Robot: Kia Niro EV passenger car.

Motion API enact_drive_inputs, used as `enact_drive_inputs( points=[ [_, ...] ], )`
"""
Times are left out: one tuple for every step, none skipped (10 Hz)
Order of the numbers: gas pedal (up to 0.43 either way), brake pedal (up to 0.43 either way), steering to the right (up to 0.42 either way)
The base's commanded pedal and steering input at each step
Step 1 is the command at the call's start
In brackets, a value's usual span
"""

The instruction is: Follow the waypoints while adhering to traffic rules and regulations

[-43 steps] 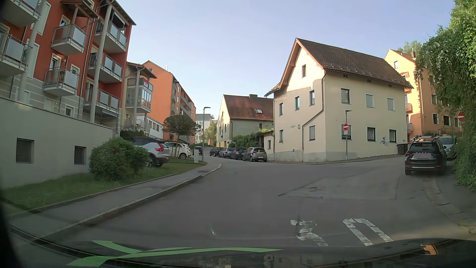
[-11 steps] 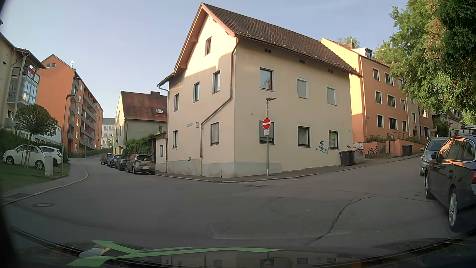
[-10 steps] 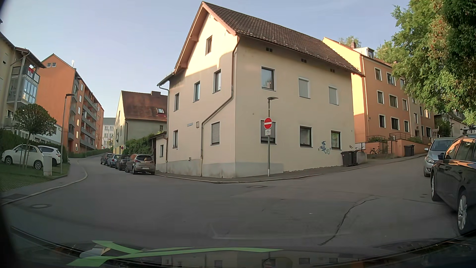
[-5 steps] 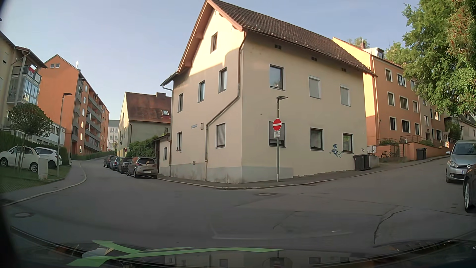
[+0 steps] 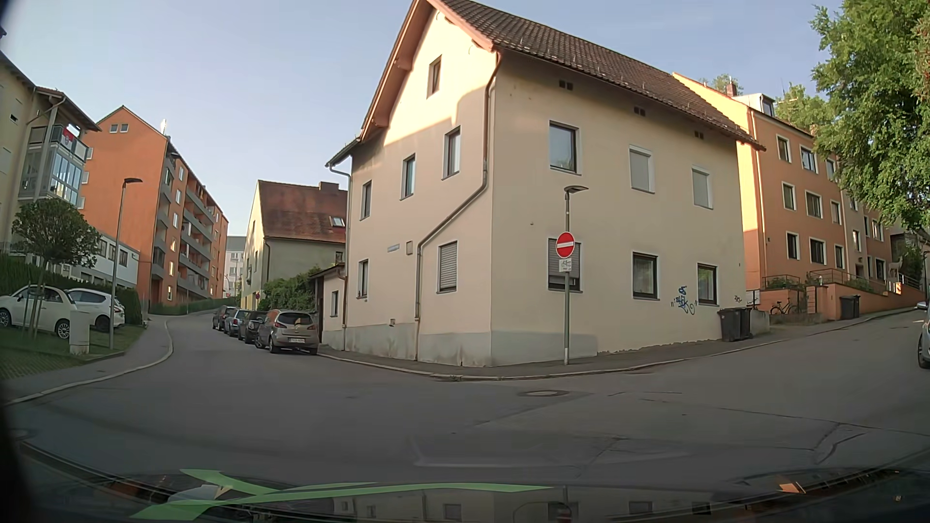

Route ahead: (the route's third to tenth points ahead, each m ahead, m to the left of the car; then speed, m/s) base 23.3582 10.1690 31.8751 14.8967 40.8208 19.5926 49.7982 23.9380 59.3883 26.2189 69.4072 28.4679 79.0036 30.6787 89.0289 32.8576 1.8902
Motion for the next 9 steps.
enact_drive_inputs(
  points=[
    [0.118, 0.0, -0.165],
    [0.13, 0.0, -0.168],
    [0.13, 0.0, -0.169],
    [0.13, 0.0, -0.173],
    [0.13, 0.0, -0.178],
    [0.13, 0.0, -0.187],
    [0.118, 0.0, -0.193],
    [0.118, 0.0, -0.194],
    [0.118, 0.0, -0.194]
  ],
)
